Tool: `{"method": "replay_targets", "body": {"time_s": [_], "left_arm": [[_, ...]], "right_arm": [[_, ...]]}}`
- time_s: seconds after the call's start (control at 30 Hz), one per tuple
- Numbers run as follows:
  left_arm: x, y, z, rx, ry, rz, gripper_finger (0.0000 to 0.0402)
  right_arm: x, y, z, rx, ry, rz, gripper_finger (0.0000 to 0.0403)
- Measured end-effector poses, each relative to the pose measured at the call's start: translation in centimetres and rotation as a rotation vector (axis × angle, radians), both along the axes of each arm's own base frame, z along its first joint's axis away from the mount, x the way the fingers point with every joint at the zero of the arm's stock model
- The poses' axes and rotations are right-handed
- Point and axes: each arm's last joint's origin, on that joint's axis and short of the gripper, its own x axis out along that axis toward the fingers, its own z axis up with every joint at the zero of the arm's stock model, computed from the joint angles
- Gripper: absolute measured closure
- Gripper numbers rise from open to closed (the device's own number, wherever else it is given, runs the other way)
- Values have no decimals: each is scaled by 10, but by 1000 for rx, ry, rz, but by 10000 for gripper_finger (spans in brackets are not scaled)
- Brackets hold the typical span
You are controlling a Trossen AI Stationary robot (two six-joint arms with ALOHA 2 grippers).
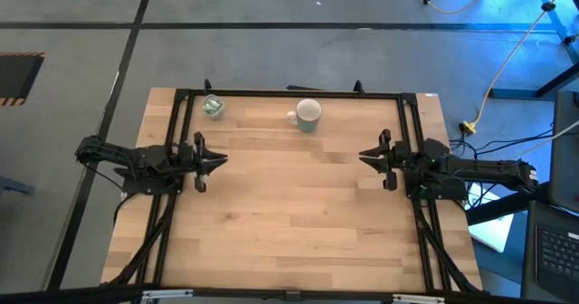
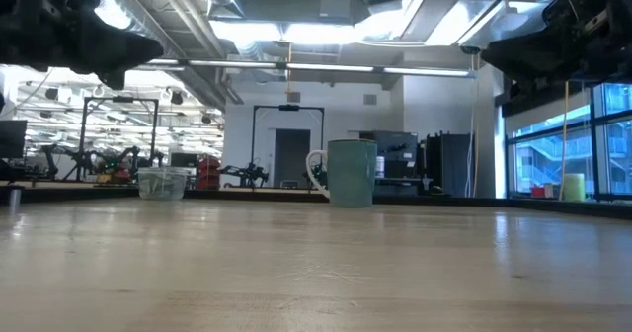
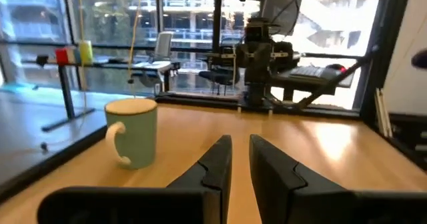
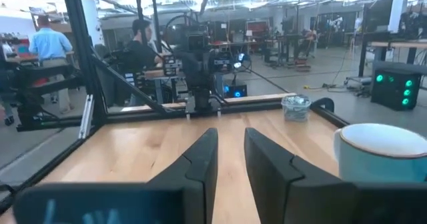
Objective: Pick and place Stevia / Truvia into bins
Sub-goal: Return To Home Position
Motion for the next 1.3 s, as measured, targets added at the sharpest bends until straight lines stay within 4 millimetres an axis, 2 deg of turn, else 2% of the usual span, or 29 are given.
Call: {"method": "replay_targets", "body": {"time_s": [0.3,1.3], "left_arm": [[0,3,0,224,55,98,355],[0,3,0,239,61,113,354]], "right_arm": [[0,0,-4,-15,47,-2,324],[0,0,-4,-14,45,-2,324]]}}
